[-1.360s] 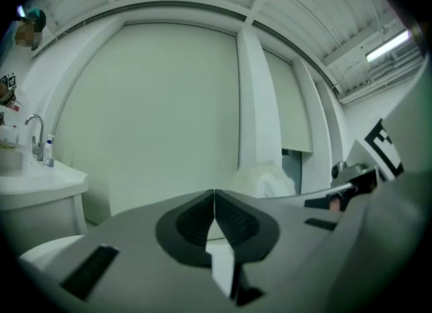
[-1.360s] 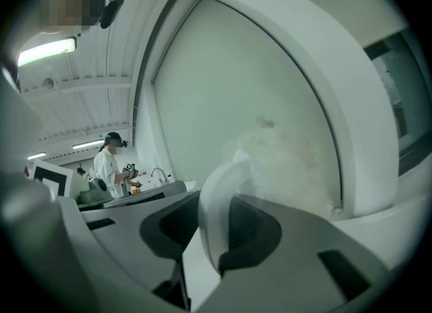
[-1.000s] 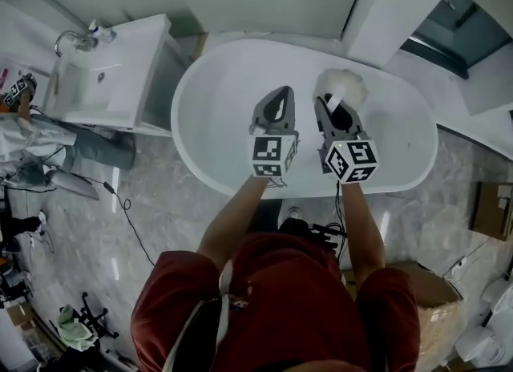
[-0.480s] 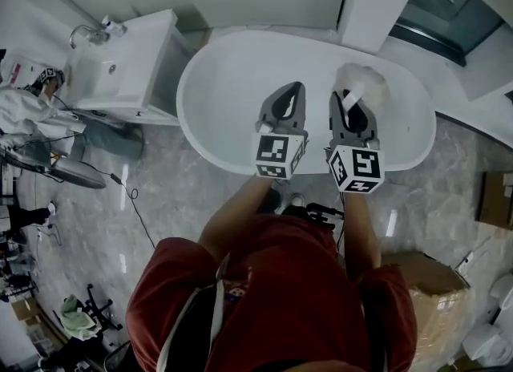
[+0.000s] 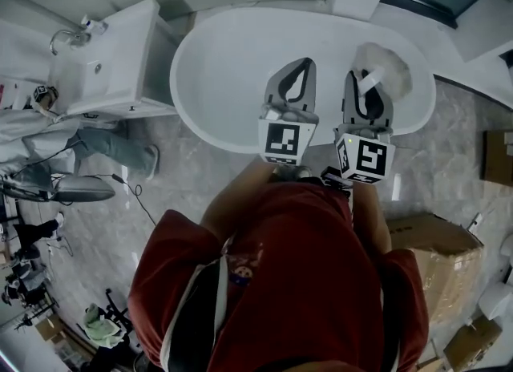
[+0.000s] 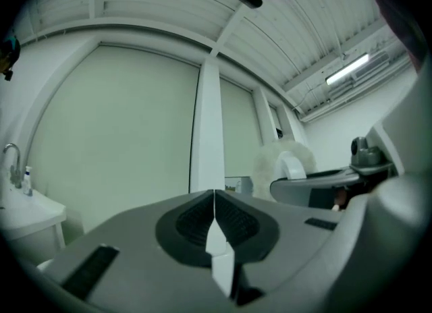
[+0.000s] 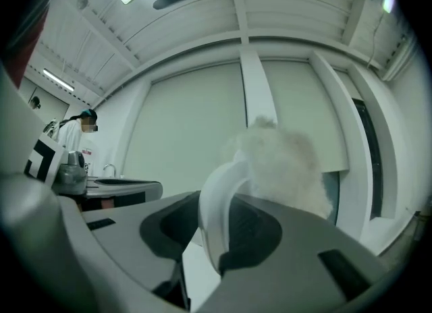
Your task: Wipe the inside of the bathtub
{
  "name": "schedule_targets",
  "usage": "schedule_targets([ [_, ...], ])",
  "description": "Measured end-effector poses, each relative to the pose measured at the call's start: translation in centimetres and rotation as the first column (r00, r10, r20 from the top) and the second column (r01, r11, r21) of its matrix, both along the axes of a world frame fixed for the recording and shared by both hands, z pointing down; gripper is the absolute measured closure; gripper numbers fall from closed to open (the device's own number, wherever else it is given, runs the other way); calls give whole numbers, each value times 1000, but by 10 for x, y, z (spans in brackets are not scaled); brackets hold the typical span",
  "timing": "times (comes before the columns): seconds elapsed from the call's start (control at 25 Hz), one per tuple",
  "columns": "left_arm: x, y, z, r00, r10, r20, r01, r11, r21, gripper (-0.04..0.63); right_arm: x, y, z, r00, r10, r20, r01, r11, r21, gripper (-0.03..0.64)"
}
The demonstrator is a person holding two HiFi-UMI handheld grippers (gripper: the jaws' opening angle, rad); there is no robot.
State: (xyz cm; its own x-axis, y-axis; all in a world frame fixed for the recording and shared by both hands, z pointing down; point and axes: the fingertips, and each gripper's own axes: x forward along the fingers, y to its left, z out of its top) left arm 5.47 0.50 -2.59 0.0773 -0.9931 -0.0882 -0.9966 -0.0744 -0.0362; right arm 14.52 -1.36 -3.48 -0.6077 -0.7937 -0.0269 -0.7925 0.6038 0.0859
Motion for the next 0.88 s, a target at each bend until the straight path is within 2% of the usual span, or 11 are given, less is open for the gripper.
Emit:
schedule_targets([
  [0.32,-20,1,2,1000,3,16,-3,1000,29,580,-11,-1,5,999,3,-45,-2,1000,15,520],
  [0.52,28,19,-4,1000,13,10,-13,1000,25,580,40,18,4,998,2,-63,-2,1000,4,520],
  [0.56,20,16,-4,1000,13,1,-13,1000,27,580,31,14,6,998,0,-69,0,1000,-1,520],
  [0.72,-63,-14,14,1000,18,4,-19,1000,22,580,-55,-17,26,996,-14,-89,12,1000,-23,520],
  [0.76,-71,-17,16,1000,17,-7,-17,1000,19,580,-64,-20,29,996,-17,-90,15,1000,-27,520],
  [0.88,-39,-8,10,1000,24,-18,-24,1000,21,580,-34,-10,24,996,-14,-88,12,1000,-28,520],
])
